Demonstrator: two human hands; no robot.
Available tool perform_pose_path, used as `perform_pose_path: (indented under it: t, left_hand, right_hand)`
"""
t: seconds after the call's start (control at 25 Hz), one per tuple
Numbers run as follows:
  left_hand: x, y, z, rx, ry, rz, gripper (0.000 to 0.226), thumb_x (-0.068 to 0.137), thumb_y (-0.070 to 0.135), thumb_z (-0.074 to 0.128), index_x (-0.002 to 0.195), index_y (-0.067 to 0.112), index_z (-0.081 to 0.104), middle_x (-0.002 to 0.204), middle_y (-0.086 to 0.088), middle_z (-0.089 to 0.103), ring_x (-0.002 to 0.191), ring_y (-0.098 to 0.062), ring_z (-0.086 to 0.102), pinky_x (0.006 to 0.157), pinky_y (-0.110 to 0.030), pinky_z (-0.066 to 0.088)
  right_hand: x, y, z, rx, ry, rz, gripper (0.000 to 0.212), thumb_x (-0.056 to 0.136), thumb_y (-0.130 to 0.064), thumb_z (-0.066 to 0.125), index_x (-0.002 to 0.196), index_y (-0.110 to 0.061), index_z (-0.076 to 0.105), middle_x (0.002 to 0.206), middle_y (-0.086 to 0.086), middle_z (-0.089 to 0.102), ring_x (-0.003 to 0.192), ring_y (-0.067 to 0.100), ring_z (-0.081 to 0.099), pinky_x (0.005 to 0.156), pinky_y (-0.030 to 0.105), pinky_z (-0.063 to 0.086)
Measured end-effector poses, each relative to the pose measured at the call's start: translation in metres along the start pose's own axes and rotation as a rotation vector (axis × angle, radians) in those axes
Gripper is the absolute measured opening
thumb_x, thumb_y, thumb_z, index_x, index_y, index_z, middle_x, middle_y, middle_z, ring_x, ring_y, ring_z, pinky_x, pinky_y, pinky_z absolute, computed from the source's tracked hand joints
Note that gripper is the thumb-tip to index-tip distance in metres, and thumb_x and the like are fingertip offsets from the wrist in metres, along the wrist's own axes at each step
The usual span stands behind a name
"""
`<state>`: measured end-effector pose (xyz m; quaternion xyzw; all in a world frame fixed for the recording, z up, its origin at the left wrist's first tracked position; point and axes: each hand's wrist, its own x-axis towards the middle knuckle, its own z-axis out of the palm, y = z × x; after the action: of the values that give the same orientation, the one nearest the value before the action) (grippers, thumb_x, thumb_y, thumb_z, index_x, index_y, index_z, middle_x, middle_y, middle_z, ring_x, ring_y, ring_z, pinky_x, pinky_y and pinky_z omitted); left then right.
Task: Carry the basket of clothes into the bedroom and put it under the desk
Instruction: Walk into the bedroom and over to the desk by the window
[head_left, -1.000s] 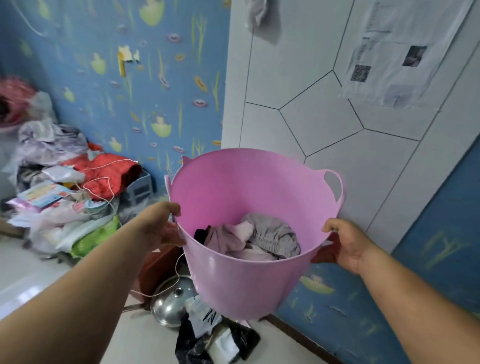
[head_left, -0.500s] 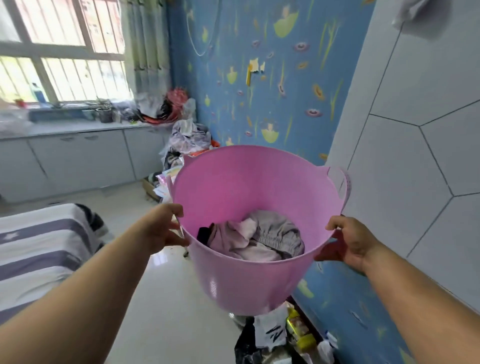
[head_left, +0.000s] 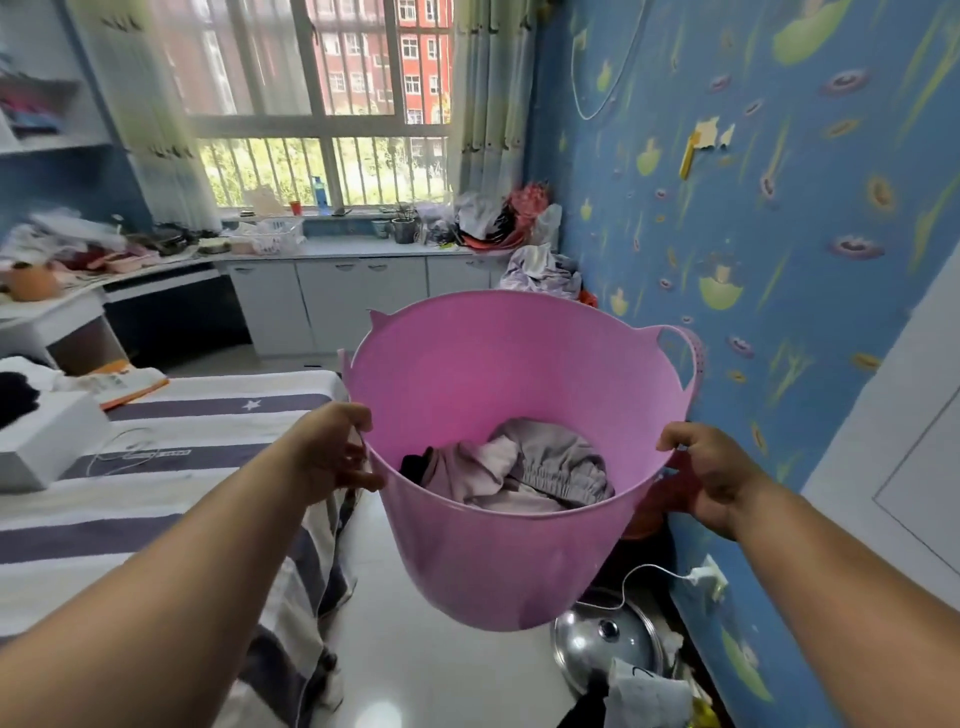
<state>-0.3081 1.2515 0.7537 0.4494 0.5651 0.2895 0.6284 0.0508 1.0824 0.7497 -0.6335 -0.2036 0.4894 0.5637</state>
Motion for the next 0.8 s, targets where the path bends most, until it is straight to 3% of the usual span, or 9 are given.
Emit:
perform_pose_path:
  t: [0.08, 0.24, 0.4, 0.56, 0.64, 0.8]
  left_hand:
    - [0.01, 0.004, -0.023, -0.012, 0.023, 0.008, 0.042, 0.09, 0.006, 0.049, 0.13, -0.006, 0.051, 0.111, -0.031, 0.05, 0.063, -0.043, 0.062, 0.044, -0.039, 0.061]
    - [0.046, 0.014, -0.065, -0.058, 0.041, 0.019, 0.038, 0.088, 0.005, 0.047, 0.123, -0.006, 0.053, 0.087, -0.024, 0.055, 0.042, -0.039, 0.064, 0.046, -0.04, 0.062]
    - [0.098, 0.03, -0.108, -0.075, 0.048, 0.018, 0.036, 0.088, 0.006, 0.048, 0.122, -0.004, 0.054, 0.089, -0.024, 0.055, 0.042, -0.04, 0.064, 0.047, -0.043, 0.063]
    - [0.15, 0.054, -0.151, -0.072, 0.049, 0.025, 0.036, 0.086, 0.007, 0.048, 0.12, -0.004, 0.056, 0.094, -0.025, 0.055, 0.049, -0.04, 0.064, 0.055, -0.047, 0.064]
    - [0.174, 0.067, -0.168, -0.069, 0.052, 0.03, 0.032, 0.086, 0.007, 0.048, 0.116, -0.003, 0.056, 0.092, -0.025, 0.055, 0.05, -0.039, 0.063, 0.051, -0.044, 0.063]
    - [0.215, 0.089, -0.19, -0.074, 0.067, 0.026, 0.03, 0.087, 0.008, 0.05, 0.114, -0.003, 0.056, 0.098, -0.025, 0.053, 0.052, -0.038, 0.061, 0.044, -0.04, 0.06]
  right_hand:
    - [0.02, -0.006, 0.025, -0.03, -0.045, 0.006, 0.032, 0.08, -0.003, 0.049, 0.112, 0.001, 0.053, 0.105, 0.02, 0.044, 0.06, 0.037, 0.054, 0.061, 0.054, 0.058]
    - [0.06, -0.013, 0.076, -0.098, -0.093, 0.007, 0.039, 0.08, -0.005, 0.049, 0.117, 0.006, 0.056, 0.109, 0.021, 0.047, 0.074, 0.042, 0.057, 0.08, 0.071, 0.054]
    - [0.101, -0.025, 0.134, -0.077, -0.083, 0.004, 0.03, 0.076, -0.004, 0.05, 0.104, 0.001, 0.059, 0.096, 0.019, 0.048, 0.066, 0.038, 0.054, 0.067, 0.062, 0.057]
    - [0.144, -0.036, 0.191, -0.073, -0.083, 0.002, 0.029, 0.078, -0.003, 0.048, 0.106, 0.0, 0.056, 0.094, 0.019, 0.049, 0.061, 0.039, 0.056, 0.059, 0.06, 0.057]
    - [0.164, -0.04, 0.216, -0.067, -0.083, 0.002, 0.031, 0.079, -0.003, 0.048, 0.109, 0.0, 0.054, 0.089, 0.019, 0.051, 0.057, 0.039, 0.057, 0.054, 0.055, 0.059]
    - [0.205, -0.048, 0.251, -0.055, -0.099, 0.019, 0.036, 0.077, -0.003, 0.047, 0.113, 0.0, 0.054, 0.093, 0.019, 0.048, 0.061, 0.039, 0.054, 0.059, 0.057, 0.058]
